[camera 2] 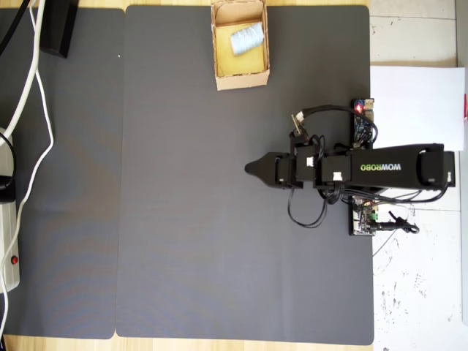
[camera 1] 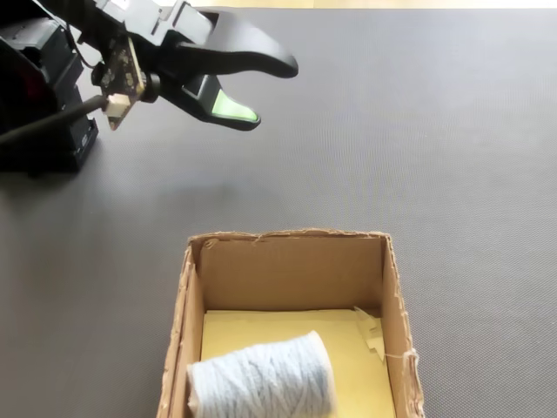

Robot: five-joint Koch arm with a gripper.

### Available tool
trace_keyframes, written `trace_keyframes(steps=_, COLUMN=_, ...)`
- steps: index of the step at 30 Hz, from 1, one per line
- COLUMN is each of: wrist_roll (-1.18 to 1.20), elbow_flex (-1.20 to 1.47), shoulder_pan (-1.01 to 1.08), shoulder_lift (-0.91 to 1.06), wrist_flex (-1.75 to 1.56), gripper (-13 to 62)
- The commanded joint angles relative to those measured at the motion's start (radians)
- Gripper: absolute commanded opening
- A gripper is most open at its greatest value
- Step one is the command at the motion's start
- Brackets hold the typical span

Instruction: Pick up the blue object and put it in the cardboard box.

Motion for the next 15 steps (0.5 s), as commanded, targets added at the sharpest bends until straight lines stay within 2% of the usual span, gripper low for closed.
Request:
trace_keyframes(steps=1, wrist_roll=0.023, elbow_flex=-0.015, shoulder_pan=-0.003, shoulder_lift=0.067, wrist_flex=-0.067, gripper=34.7)
trace_keyframes(steps=15, wrist_roll=0.023, elbow_flex=0.202, shoulder_pan=-0.014, shoulder_lift=0.098, wrist_flex=-0.069, gripper=34.7)
